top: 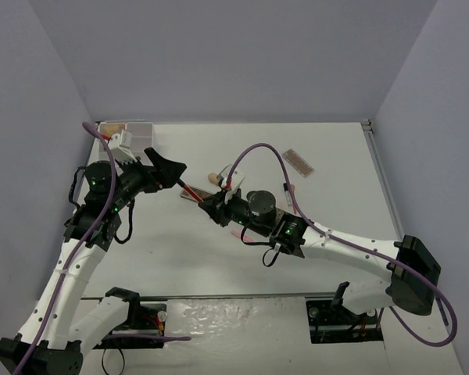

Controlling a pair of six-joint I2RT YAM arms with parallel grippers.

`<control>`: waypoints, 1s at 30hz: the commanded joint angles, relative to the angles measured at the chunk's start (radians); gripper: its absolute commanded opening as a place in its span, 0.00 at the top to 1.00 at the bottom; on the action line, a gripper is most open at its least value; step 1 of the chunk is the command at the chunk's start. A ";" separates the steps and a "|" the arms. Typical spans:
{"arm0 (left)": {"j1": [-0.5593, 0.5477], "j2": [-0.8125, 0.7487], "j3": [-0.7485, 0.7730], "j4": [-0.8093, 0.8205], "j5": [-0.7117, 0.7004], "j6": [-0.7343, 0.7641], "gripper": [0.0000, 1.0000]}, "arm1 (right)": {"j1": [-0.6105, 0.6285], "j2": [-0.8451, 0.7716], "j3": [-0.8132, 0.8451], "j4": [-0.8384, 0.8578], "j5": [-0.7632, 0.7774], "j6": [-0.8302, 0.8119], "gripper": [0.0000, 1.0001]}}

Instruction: Organize the makeup

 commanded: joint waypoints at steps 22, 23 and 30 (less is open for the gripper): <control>-0.112 0.009 -0.072 0.278 0.028 -0.230 0.72 | 0.004 -0.060 -0.051 0.265 0.023 0.005 1.00; -0.115 0.010 -0.072 0.282 0.027 -0.230 0.79 | 0.004 -0.057 -0.053 0.268 0.024 0.006 1.00; -0.122 0.010 -0.082 0.277 -0.009 -0.196 1.00 | 0.004 -0.033 -0.043 0.240 0.044 -0.001 0.49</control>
